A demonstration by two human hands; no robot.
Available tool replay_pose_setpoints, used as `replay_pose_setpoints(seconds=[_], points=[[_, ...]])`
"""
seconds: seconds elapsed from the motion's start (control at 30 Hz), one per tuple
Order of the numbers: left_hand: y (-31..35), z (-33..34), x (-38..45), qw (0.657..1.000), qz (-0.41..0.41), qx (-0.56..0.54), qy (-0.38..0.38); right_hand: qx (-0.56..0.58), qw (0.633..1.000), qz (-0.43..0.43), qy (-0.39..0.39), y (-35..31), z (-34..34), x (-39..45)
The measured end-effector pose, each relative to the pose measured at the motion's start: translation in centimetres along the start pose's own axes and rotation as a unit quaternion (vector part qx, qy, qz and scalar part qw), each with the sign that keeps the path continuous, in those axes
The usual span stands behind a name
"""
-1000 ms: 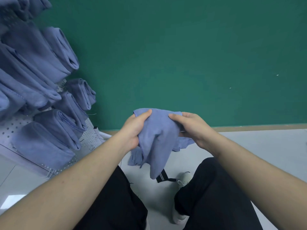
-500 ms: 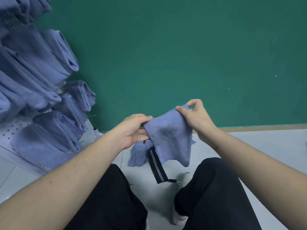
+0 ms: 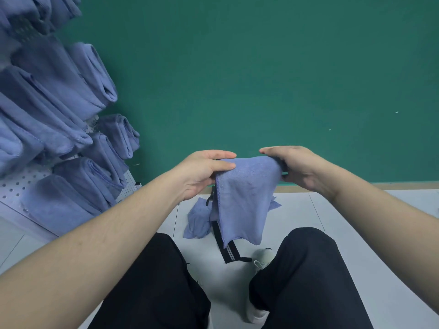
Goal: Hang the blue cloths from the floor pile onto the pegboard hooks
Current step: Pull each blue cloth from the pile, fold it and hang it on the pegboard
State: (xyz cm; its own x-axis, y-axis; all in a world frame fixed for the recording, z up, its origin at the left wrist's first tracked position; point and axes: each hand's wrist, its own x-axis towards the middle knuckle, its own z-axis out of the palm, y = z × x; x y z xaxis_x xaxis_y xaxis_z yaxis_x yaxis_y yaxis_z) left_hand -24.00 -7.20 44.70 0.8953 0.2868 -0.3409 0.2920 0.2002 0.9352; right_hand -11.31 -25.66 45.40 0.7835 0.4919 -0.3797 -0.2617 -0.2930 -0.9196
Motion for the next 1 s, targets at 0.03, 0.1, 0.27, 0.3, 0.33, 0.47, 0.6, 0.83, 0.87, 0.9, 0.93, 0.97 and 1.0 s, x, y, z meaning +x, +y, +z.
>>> replay_pose_setpoints(seconds=[0.03,0.1,0.27,0.3,0.33,0.47,0.6,0.83,0.87,0.9,0.93,0.97,1.0], points=[[0.1,-0.1,0.0,1.000,0.000,0.011,-0.003,0.002,1.000,0.004,-0.008,0.0,-0.3,0.0],[0.2,-0.2,0.0,0.999,-0.002,0.045,-0.006,-0.003,1.000,0.010,-0.015,-0.1,-0.8,0.0],[0.4,-0.1,0.0,0.994,-0.012,0.106,-0.001,-0.113,0.993,-0.005,-0.037,-0.5,-1.6,-0.1],[0.4,-0.1,0.0,0.993,-0.012,0.114,0.002,-0.132,0.990,-0.005,-0.046,-0.7,-1.7,-0.2],[0.4,0.0,0.0,0.992,-0.009,0.124,0.008,-0.141,0.988,-0.004,-0.055,-0.8,-1.7,-0.3],[0.6,0.0,0.3,0.981,0.036,0.182,0.057,-0.143,0.987,-0.016,-0.073,-1.6,-2.0,-0.7],[1.1,0.0,-0.1,0.956,0.078,0.270,0.083,-0.159,0.983,-0.043,-0.087,-2.1,-2.4,-0.7],[2.6,0.2,-0.7,0.914,0.118,0.379,0.087,-0.334,0.935,-0.109,-0.048,-2.8,-1.7,-0.8],[2.7,0.2,-0.7,0.916,0.116,0.375,0.082,-0.356,0.927,-0.113,-0.035,-3.0,-1.7,-0.9],[2.7,0.1,-0.6,0.920,0.111,0.367,0.079,-0.368,0.922,-0.116,-0.026,-3.2,-1.6,-0.9],[2.6,0.0,-0.6,0.926,0.104,0.354,0.077,-0.373,0.920,-0.119,-0.021,-3.2,-1.5,-0.9],[2.6,-0.1,-0.5,0.934,0.095,0.337,0.073,-0.371,0.921,-0.119,-0.022,-3.3,-1.6,-0.9],[2.5,-0.2,-0.4,0.941,0.085,0.320,0.069,-0.357,0.926,-0.116,-0.032,-3.3,-1.6,-1.0]])
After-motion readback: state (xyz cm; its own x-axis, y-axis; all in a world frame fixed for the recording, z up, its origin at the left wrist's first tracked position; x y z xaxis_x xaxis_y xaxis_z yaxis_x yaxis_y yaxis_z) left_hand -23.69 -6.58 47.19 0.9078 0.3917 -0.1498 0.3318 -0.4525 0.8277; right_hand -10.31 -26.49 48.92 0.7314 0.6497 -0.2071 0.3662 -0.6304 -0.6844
